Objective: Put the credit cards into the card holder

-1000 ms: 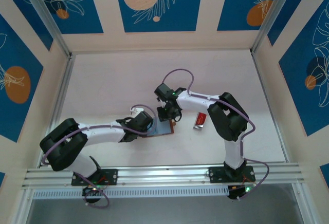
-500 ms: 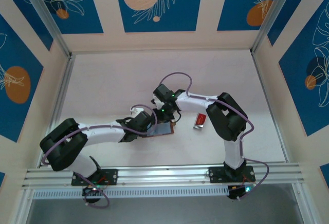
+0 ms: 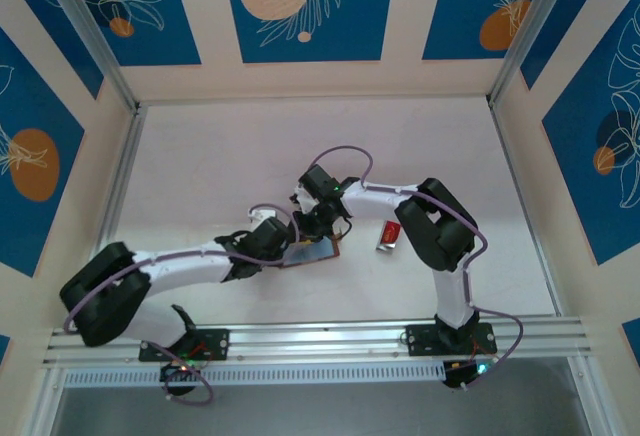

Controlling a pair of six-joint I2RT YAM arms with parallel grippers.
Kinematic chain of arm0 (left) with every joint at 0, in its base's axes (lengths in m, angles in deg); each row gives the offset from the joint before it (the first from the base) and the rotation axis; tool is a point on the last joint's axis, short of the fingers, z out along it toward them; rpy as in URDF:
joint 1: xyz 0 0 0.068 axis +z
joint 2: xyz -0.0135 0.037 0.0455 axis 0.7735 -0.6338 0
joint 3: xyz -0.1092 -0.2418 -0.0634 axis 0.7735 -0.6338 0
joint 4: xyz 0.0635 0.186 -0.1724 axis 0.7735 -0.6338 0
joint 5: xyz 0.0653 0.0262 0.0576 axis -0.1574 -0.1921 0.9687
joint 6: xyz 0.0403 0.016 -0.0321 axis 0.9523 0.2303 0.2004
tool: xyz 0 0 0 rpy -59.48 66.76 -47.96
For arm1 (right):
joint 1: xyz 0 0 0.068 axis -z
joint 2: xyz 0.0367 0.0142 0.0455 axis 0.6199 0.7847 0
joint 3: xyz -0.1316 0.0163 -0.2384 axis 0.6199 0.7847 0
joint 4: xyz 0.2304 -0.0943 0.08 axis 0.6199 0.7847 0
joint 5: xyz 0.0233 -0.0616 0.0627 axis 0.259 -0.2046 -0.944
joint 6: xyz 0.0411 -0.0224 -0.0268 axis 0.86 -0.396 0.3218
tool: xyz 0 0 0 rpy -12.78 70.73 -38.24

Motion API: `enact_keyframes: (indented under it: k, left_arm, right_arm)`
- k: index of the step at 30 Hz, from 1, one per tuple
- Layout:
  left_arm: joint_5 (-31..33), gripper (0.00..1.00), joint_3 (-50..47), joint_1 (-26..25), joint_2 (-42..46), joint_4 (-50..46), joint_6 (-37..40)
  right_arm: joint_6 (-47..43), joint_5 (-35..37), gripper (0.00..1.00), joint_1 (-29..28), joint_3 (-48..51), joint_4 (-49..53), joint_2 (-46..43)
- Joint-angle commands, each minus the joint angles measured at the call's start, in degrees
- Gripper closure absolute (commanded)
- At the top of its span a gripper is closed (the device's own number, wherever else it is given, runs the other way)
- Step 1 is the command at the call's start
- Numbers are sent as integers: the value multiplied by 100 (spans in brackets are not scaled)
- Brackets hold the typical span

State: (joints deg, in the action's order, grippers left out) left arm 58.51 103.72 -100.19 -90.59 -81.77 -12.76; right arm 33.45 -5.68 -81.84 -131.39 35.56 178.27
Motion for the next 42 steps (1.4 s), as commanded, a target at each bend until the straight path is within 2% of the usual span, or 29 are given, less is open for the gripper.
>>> enact_keyframes:
  k: [1,4,7,10,17,35,42]
  left_arm:
    - [73,70,-100,-22,675,-471,-30]
    - [-36,64,-173,-53,1089,-515,193]
    - [-479,56,-167,-147,1149,-286,709]
    - [-764,53,-111,-316,974,-45,1047]
    - [-918,54,212,-503,114,226,1344]
    - [-771,82,541,-533,-643,213,1347]
    - [-727,97,804,-533,-810,-12,1304]
  right_arm:
    - [76,-150,75,54,3,23,115]
    - [28,-170,76,99,-17,52,134]
    - [10,-217,76,147,1,52,134]
    - [2,-257,76,179,18,34,143]
    - [-23,-338,76,191,5,42,152]
    - [-156,-371,76,204,1,162,-53]
    - [-238,-55,76,267,151,253,-771]
